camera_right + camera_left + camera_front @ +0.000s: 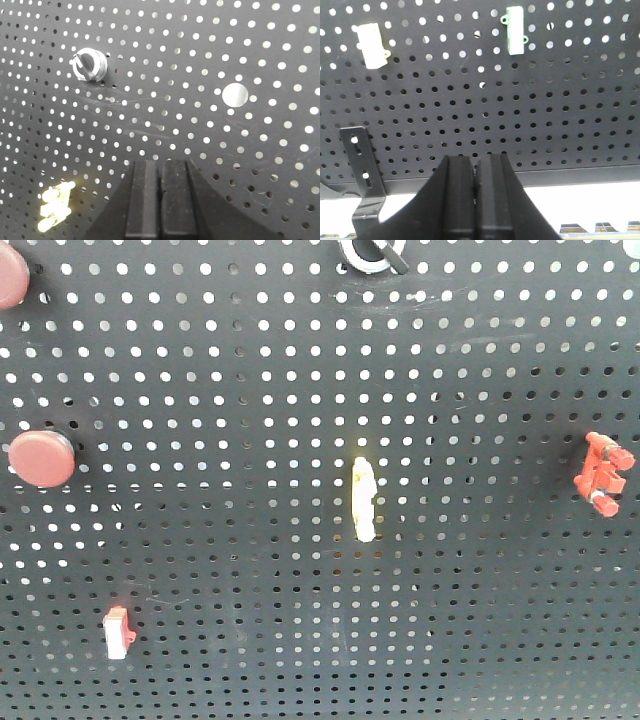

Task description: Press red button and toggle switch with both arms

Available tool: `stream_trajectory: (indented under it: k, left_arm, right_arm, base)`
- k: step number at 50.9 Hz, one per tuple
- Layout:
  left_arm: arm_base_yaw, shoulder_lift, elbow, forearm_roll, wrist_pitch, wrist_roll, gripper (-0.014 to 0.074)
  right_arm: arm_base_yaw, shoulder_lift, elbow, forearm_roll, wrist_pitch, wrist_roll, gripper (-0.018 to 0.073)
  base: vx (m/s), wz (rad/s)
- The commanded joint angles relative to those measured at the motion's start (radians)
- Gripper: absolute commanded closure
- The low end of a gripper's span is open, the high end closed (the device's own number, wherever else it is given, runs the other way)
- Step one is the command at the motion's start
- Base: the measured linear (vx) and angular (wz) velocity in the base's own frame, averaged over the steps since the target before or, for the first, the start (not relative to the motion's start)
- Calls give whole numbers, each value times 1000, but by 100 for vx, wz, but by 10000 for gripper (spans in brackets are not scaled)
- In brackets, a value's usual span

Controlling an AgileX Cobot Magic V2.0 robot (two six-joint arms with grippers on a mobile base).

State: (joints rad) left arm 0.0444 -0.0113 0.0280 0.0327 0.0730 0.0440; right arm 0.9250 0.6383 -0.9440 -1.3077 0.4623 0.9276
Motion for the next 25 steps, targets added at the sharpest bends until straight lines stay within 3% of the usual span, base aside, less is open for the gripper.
stream_trajectory:
  k: [1,25]
  left_arm:
    - [2,-17,34,-1,-85,-8,594]
    - [2,-17,34,-1,-85,-8,594]
  right_arm:
    - [-1,5,-26,-45,-31,-3,562]
    - [-1,2,-26,-50,6,-9,562]
  base:
    - [0,0]
    - [0,0]
